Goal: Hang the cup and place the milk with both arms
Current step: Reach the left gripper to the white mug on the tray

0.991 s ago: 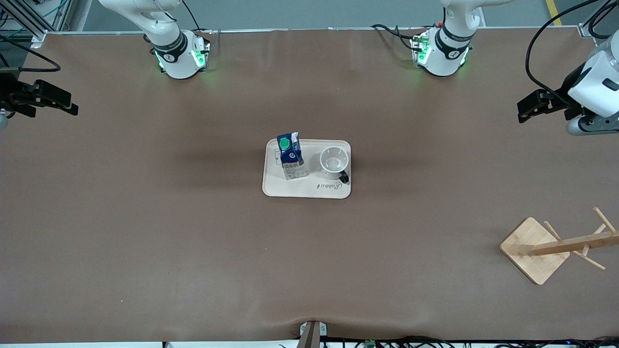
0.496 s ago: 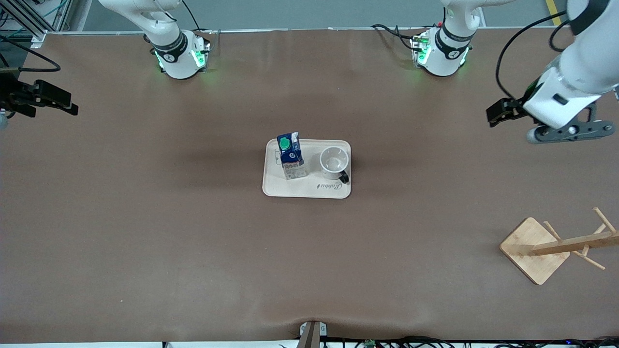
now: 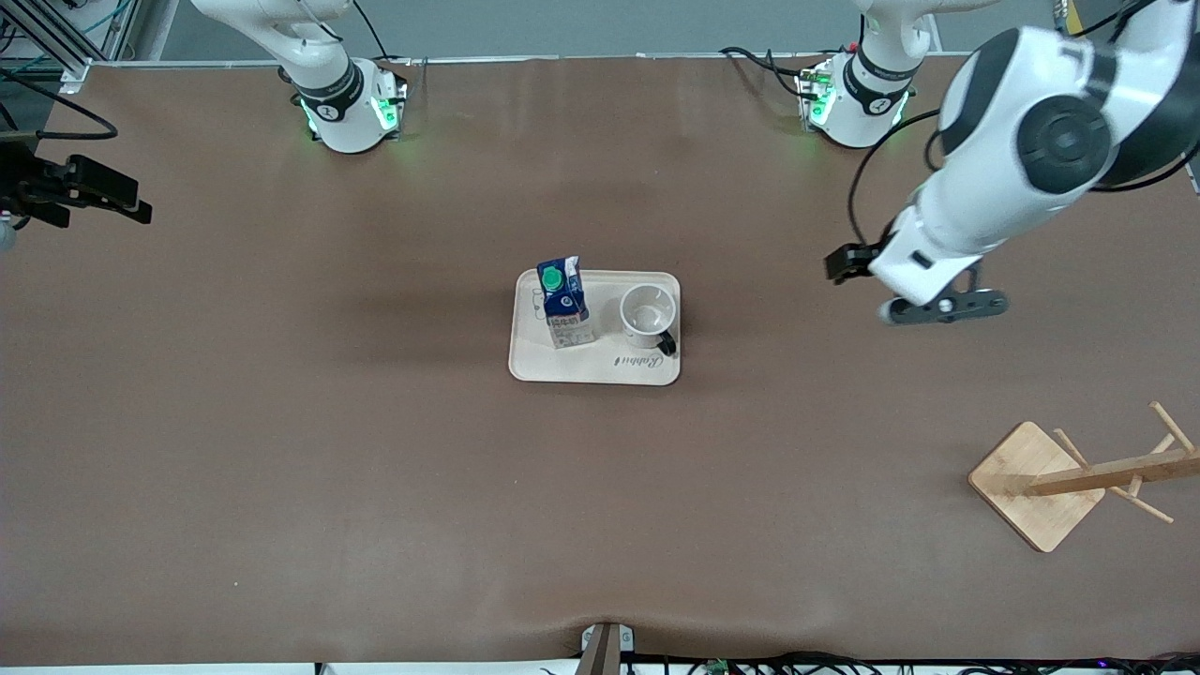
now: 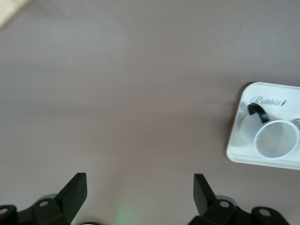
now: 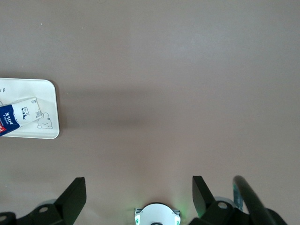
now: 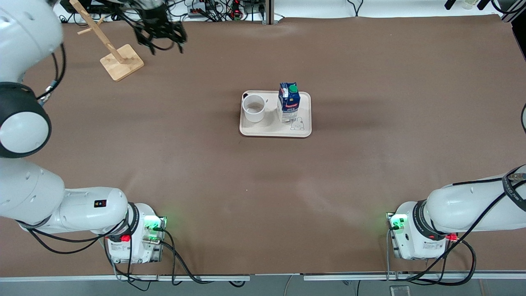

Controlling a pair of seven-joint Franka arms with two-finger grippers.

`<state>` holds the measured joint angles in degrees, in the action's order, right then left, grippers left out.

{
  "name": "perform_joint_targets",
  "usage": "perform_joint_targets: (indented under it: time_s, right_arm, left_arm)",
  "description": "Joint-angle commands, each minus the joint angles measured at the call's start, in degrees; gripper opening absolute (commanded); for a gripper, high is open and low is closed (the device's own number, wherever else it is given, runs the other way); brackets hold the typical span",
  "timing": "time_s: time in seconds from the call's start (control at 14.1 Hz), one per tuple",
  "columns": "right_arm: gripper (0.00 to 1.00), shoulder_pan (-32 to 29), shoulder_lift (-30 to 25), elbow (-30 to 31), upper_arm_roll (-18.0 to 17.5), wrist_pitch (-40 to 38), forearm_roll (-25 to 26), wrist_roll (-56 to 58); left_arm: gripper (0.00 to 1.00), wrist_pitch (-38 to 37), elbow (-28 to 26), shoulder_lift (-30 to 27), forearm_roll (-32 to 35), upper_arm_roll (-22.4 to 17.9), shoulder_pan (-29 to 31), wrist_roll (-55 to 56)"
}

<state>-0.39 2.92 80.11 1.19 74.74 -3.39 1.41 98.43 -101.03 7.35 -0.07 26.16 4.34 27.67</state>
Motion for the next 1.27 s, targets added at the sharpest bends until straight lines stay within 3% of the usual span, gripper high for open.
perform_joint_targets:
  time_s: [0.0, 0.5, 0.64, 1.2]
  right_arm:
    - [1.00, -0.8, 0.6, -1.5, -0.7, -1.0, -0.3, -0.4]
    - [1.00, -0.8, 0.6, -1.5, -0.6, -1.1, -0.3, -0.4]
    - [1.00, -0.8, 0.6, -1.5, -0.7, -1.1, -0.3, -0.4]
    - [1.00, -0.8, 0.6, -1.5, -0.7, -1.1, -0.4, -0.4]
  left_arm:
    - [1.00, 5.2, -2.0, 2.6, -0.4, 3.5, -2.3, 10.8]
    - [1.00, 17.8, -3.9, 12.1, 0.4, 3.4, -12.5, 27.1]
    - [1.00, 23.1, -5.9, 14.0, 3.3, 3.5, -13.5, 31.0]
    - [0.96, 28.0, -6.2, 22.1, 8.0, 3.3, -19.4, 42.9]
